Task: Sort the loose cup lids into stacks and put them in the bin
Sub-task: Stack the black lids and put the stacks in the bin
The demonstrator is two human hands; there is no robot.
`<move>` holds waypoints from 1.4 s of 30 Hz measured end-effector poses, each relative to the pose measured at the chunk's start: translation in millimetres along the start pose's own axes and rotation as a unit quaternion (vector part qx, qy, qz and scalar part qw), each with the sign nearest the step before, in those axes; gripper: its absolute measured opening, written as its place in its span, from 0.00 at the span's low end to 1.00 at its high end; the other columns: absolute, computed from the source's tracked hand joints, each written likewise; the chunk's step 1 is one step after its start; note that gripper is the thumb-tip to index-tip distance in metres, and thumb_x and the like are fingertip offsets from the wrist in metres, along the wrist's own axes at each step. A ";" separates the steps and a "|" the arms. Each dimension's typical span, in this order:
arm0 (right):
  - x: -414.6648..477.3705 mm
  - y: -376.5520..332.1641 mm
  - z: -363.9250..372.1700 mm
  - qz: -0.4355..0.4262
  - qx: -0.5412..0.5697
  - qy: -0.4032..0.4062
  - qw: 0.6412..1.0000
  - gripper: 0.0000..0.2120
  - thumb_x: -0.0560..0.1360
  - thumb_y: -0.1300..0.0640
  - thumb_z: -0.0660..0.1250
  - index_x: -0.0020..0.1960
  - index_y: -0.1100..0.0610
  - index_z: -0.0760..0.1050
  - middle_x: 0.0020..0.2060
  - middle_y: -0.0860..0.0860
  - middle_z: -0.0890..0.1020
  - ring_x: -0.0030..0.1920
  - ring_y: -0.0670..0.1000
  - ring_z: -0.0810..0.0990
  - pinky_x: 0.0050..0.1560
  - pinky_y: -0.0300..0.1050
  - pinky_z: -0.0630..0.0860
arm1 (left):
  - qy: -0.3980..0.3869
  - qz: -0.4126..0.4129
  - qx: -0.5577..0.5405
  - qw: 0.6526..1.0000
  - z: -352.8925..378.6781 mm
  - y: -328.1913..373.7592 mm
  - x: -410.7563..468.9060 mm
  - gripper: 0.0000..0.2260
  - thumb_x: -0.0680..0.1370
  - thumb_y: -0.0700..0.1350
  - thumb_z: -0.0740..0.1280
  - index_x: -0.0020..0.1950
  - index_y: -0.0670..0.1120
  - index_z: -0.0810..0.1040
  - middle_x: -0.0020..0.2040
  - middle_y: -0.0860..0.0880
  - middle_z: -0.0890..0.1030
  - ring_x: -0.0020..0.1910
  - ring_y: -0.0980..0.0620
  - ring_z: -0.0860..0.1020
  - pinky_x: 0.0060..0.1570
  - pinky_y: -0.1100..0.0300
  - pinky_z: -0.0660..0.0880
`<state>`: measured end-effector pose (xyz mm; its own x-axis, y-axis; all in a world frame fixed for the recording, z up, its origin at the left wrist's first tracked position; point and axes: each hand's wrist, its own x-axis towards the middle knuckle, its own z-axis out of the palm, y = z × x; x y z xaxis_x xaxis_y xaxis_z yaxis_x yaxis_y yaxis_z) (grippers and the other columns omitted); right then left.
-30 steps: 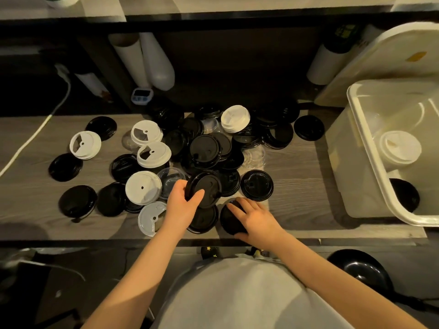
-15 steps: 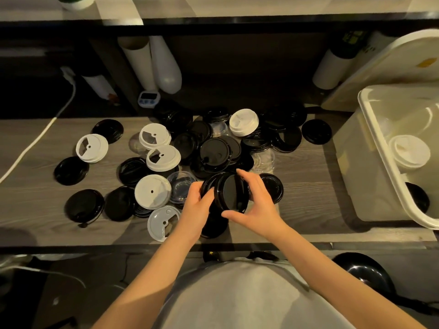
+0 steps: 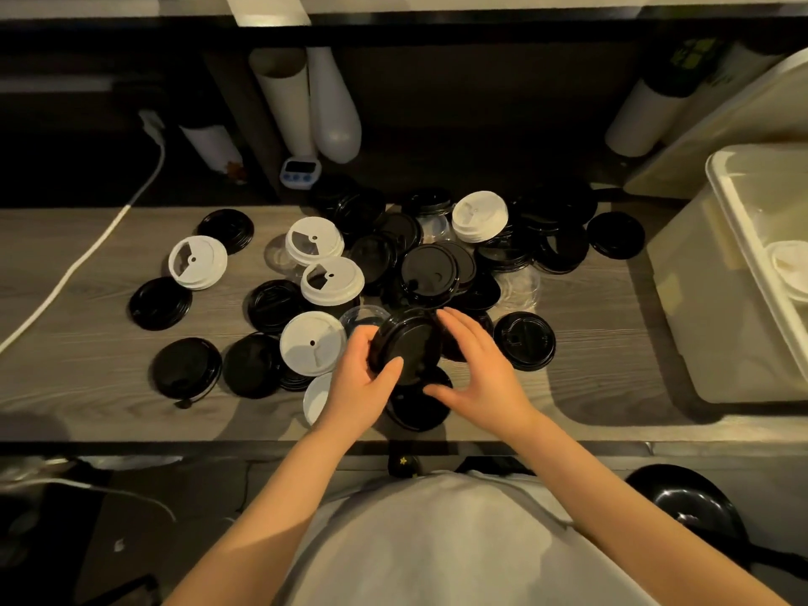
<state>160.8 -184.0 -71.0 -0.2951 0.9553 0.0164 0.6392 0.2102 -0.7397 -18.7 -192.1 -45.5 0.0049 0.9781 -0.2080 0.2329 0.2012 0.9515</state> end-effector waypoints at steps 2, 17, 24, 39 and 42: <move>-3.0 7.7 1.9 0.015 -0.022 0.017 1.000 0.34 0.70 0.55 0.74 0.72 0.53 0.64 0.68 0.48 0.69 0.68 0.47 0.67 0.66 0.35 0.64 | 0.015 0.002 0.023 1.000 -9.5 -4.2 -0.3 0.17 0.74 0.34 0.67 0.49 0.56 0.69 0.47 0.53 0.78 0.49 0.57 0.78 0.51 0.64 0.73; -15.2 17.7 37.3 0.008 -0.160 -0.136 0.978 0.41 0.68 0.43 0.71 0.75 0.51 0.58 0.72 0.52 0.61 0.72 0.55 0.60 0.70 0.51 0.63 | 0.062 -0.014 -0.002 0.998 -30.7 -15.0 -14.0 0.16 0.75 0.31 0.65 0.48 0.53 0.68 0.47 0.52 0.77 0.48 0.56 0.77 0.50 0.67 0.73; -17.8 -3.7 7.2 0.017 0.082 0.098 0.992 0.39 0.64 0.44 0.74 0.71 0.48 0.61 0.65 0.45 0.66 0.68 0.40 0.64 0.67 0.31 0.61 | 0.073 -0.035 0.003 0.997 -16.9 -7.7 -7.9 0.15 0.75 0.35 0.66 0.54 0.52 0.68 0.52 0.49 0.77 0.54 0.51 0.76 0.55 0.57 0.73; 3.6 -32.5 -7.6 -0.105 0.039 0.110 0.988 0.39 0.67 0.43 0.72 0.72 0.50 0.60 0.71 0.48 0.64 0.73 0.47 0.62 0.71 0.46 0.63 | -0.060 -0.038 -0.242 0.968 4.7 35.4 -10.3 0.19 0.64 0.46 0.64 0.54 0.48 0.70 0.51 0.47 0.78 0.51 0.55 0.77 0.52 0.58 0.75; 4.2 -33.3 -4.1 -0.113 0.019 0.129 0.985 0.37 0.68 0.42 0.71 0.72 0.51 0.61 0.71 0.48 0.63 0.72 0.48 0.63 0.71 0.41 0.62 | -0.050 -0.011 -0.144 0.988 7.3 33.5 -12.7 0.21 0.64 0.54 0.67 0.55 0.54 0.69 0.54 0.48 0.78 0.53 0.57 0.78 0.52 0.58 0.75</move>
<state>141.3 -186.2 -43.6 -0.2346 0.9068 0.3503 0.5494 0.4209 -0.7218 -3.8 -198.1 -12.6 0.1014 0.9660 -0.2376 -0.0521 0.2437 0.9685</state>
